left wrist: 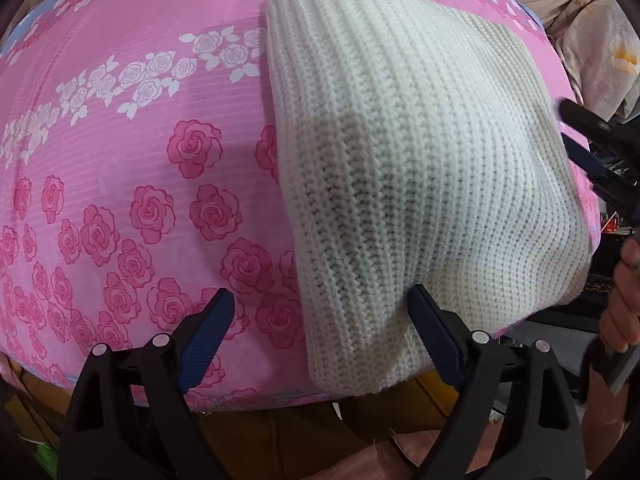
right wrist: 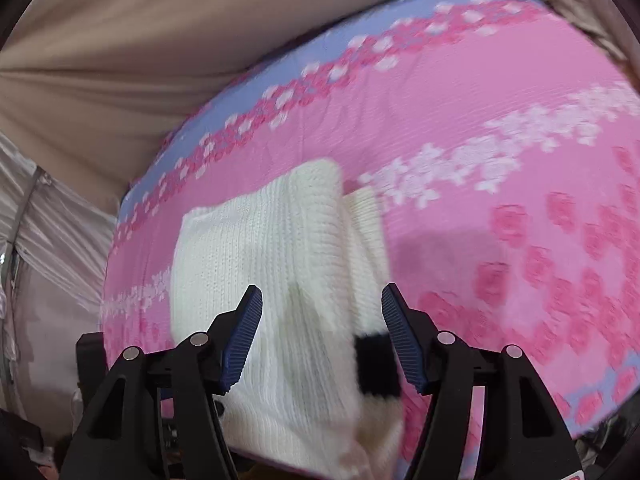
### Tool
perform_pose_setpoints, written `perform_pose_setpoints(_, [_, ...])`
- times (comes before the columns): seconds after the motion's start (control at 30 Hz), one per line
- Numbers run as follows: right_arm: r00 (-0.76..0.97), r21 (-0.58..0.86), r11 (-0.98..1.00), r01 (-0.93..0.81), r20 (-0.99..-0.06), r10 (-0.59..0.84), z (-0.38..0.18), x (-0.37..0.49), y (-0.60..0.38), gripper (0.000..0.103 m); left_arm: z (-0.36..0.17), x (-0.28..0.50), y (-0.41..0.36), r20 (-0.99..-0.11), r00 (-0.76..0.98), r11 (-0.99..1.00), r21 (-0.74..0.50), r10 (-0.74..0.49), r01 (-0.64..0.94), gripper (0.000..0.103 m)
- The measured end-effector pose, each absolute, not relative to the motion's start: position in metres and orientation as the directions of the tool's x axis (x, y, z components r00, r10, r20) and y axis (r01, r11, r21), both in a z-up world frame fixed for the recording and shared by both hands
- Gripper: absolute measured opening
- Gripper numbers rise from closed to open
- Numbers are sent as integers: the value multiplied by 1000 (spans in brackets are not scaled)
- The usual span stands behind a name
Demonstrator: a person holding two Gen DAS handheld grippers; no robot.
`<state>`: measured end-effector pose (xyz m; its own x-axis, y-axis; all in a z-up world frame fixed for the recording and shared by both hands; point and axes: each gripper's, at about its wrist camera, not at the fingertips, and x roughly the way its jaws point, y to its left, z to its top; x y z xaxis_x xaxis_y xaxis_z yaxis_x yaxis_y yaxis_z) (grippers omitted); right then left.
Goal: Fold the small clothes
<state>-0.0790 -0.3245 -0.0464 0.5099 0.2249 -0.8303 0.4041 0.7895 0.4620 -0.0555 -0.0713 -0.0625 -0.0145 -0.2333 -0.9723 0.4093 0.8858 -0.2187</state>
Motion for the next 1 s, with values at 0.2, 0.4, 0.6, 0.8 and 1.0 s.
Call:
perform_pose_setpoints(0.2, [623,485,806,340,-758,194,-11,-83,-319,13,-64,-59,-70,-971,23,885,-207,-238,418,86])
perform_pose_setpoints(0.4, [469,413,795,443,-863,187,-77,-87,-334,24,-44,-56,-64,-940,87,869,-266,-329,417,87])
perform_pose_setpoints(0.6, [509,395,793,464,-851,126,-53,-110,-330,71,-41,-12,-49,-877,130,868,-418,-462,267,95])
perform_pose_setpoints(0.8, [433,511,702,496,-846,309,-105,-111,-330,75,-81,5,-70,-874,40,857,-464,-484,224,97])
perform_pose_setpoints(1.0, [453,517,718,467,-837,308,-106,-106,-320,77,-88,13,-84,-875,17,853,-468,-484,231,97])
